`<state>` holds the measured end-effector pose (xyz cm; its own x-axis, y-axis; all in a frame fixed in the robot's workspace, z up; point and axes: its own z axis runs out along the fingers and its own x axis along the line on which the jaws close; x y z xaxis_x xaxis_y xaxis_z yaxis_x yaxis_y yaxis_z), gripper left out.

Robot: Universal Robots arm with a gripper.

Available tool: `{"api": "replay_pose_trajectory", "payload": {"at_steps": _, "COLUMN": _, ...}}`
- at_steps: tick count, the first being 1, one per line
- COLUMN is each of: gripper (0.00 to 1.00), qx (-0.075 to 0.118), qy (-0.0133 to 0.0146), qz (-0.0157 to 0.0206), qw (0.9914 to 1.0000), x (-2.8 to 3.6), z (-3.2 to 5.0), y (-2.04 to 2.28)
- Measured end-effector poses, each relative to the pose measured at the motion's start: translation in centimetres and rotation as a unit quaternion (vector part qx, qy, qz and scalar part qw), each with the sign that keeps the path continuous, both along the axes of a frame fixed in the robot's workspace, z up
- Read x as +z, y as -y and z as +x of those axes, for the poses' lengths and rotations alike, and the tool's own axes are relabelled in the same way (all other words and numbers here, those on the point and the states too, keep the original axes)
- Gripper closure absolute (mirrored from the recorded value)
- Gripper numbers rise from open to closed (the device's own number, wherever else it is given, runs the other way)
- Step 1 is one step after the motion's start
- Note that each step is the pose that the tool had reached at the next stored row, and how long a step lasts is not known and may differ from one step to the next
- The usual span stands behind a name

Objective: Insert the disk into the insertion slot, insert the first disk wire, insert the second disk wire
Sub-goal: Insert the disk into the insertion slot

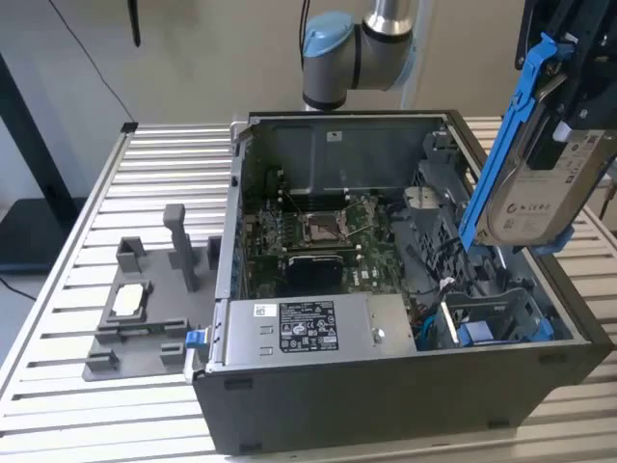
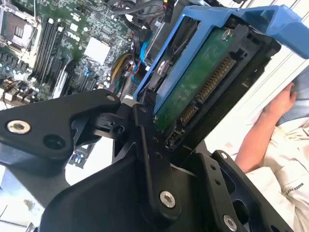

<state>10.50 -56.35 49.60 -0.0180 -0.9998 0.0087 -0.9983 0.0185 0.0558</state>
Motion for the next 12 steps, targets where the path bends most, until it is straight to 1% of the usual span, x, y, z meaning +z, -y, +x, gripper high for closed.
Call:
{"api": "replay_pose_trajectory", "payload": {"at_steps": 2, "gripper": 0.67, "qx": 0.000, "qy": 0.0000, "qz": 0.0001, "qw": 1.00000, "x": -0.02, "z": 0.00, "y": 0.03}}
{"api": "replay_pose_trajectory", "payload": {"at_steps": 3, "gripper": 0.67, "qx": 0.000, "qy": 0.0000, "qz": 0.0002, "qw": 1.00000, "x": -0.03, "z": 0.00, "y": 0.15}}
{"api": "replay_pose_trajectory", "payload": {"at_steps": 7, "gripper": 0.67, "qx": -0.001, "qy": -0.0007, "qz": 0.0003, "qw": 1.00000, "x": -0.21, "z": 0.04, "y": 1.04}}
{"api": "replay_pose_trajectory", "payload": {"at_steps": 11, "gripper": 0.67, "qx": -0.001, "qy": -0.0008, "qz": 0.0006, "qw": 1.00000, "x": -0.93, "z": 0.13, "y": 1.28}}
{"api": "replay_pose_trajectory", "payload": {"at_steps": 12, "gripper": 0.67, "qx": -0.001, "qy": -0.0008, "qz": 0.0012, "qw": 1.00000, "x": -1.12, "z": 0.18, "y": 1.31}}
